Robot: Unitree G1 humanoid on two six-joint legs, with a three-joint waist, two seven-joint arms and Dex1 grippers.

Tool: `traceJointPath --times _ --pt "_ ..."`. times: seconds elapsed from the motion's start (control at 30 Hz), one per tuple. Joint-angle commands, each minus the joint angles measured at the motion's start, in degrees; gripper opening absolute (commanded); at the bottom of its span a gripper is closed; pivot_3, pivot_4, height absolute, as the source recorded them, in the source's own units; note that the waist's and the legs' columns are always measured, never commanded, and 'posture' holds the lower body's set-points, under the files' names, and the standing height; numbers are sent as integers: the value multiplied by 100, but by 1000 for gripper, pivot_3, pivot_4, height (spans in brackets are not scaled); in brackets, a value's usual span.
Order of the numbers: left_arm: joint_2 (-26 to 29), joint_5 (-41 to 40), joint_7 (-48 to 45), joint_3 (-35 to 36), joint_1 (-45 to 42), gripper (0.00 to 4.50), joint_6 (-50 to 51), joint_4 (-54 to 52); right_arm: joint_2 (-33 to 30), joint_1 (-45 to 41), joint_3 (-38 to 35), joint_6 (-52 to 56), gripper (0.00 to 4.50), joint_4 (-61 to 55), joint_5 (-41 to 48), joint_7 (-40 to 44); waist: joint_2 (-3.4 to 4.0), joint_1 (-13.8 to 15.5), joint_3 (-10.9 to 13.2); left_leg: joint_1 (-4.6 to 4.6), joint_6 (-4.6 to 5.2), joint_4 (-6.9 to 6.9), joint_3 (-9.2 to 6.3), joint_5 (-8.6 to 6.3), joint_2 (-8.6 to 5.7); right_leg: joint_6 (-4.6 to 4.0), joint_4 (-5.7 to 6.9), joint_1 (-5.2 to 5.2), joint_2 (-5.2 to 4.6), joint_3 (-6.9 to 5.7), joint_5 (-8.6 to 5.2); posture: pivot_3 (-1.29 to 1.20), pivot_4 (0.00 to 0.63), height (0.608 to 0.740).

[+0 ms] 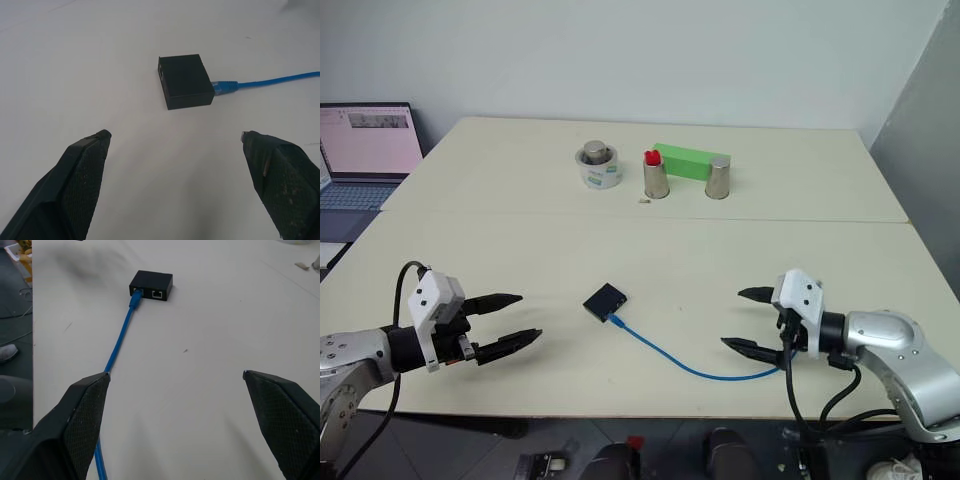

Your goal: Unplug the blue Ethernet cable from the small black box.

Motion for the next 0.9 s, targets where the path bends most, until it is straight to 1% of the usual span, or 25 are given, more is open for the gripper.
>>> traceJointPath --times 0.03,0.1,0.2,0.23,0.4,0.47,0.57,0.67,0.7,0.77,0.83,0.87,0.9 --pt "132 -77 -263 64 19 4453 -129 -173 191 -176 386 -57 4500 -268 -198 -102 0 -1 0 0 0 0 0 0 1 0 0 0 1 0 0 0 150 740" --pt "220 5 -538 12 63 4453 -329 -65 406 -300 713 -85 4500 -212 -407 -221 0 -11 0 3 0 0 0 0 0 -2 3 0 1 0 -1 0 150 740" --pt "191 -37 -743 -13 -19 4453 -483 52 823 -541 1203 -166 4500 17 -794 -472 1 -13 1 3 0 0 0 0 2 -12 4 -2 3 0 -7 0 150 740" --pt "247 16 -821 -82 -42 4453 -489 108 944 -599 1359 -204 4500 100 -929 -525 1 -12 0 3 0 0 0 0 2 -25 5 -3 3 0 -14 0 150 740" --pt "470 299 -1310 -399 -216 4453 -901 518 1724 -901 2155 -364 4500 778 -1497 -750 0 -14 0 2 0 -1 1 0 2 -29 7 -4 3 0 -16 0 150 740" --pt "487 346 -1376 -456 -335 4453 -986 646 1918 -997 2351 -455 4500 1020 -1697 -787 1 -12 0 0 0 -1 0 0 2 -29 10 -9 4 0 -16 0 150 740" --pt "432 386 -1408 -529 -567 4453 -1092 753 2418 -1240 2616 -427 4500 1645 -1982 -1032 0 -12 0 -1 0 0 0 0 2 -25 14 -11 4 -1 -14 0 150 740" --pt "341 444 -1343 -545 -690 4453 -1269 809 2619 -1388 2719 -561 4500 1999 -2303 -1189 0 -13 0 0 0 0 0 0 2 -21 20 -12 5 0 -11 0 150 740" --pt "325 428 -1332 -552 -718 4483 -1265 826 2628 -1428 2755 -574 4327 2066 -2434 -1245 0 -12 0 0 -1 0 0 1 2 -5 22 -13 5 0 -2 0 150 740" --pt "310 430 -1332 -583 -743 4500 -1258 844 2575 -1454 2809 -426 3979 2054 -2522 -1179 0 -14 0 0 -1 0 0 1 2 -5 22 -13 5 0 -1 0 150 740" --pt "285 453 -1321 -609 -754 4500 -1278 843 2525 -1441 2825 -300 3417 1982 -2543 -1096 0 -13 0 0 0 0 -1 1 2 -5 23 -13 5 -1 -1 0 150 740" --pt "266 464 -1309 -627 -777 4500 -1285 852 2516 -1437 2808 -215 3305 1947 -2517 -1056 0 -12 -1 1 0 0 0 1 2 -5 24 -13 5 -1 -1 0 150 740" --pt "252 474 -1303 -641 -794 4500 -1290 859 2511 -1437 2794 -140 3090 1920 -2498 -1028 0 -10 -1 1 0 0 -1 1 2 -4 25 -12 5 -1 -1 0 150 740"
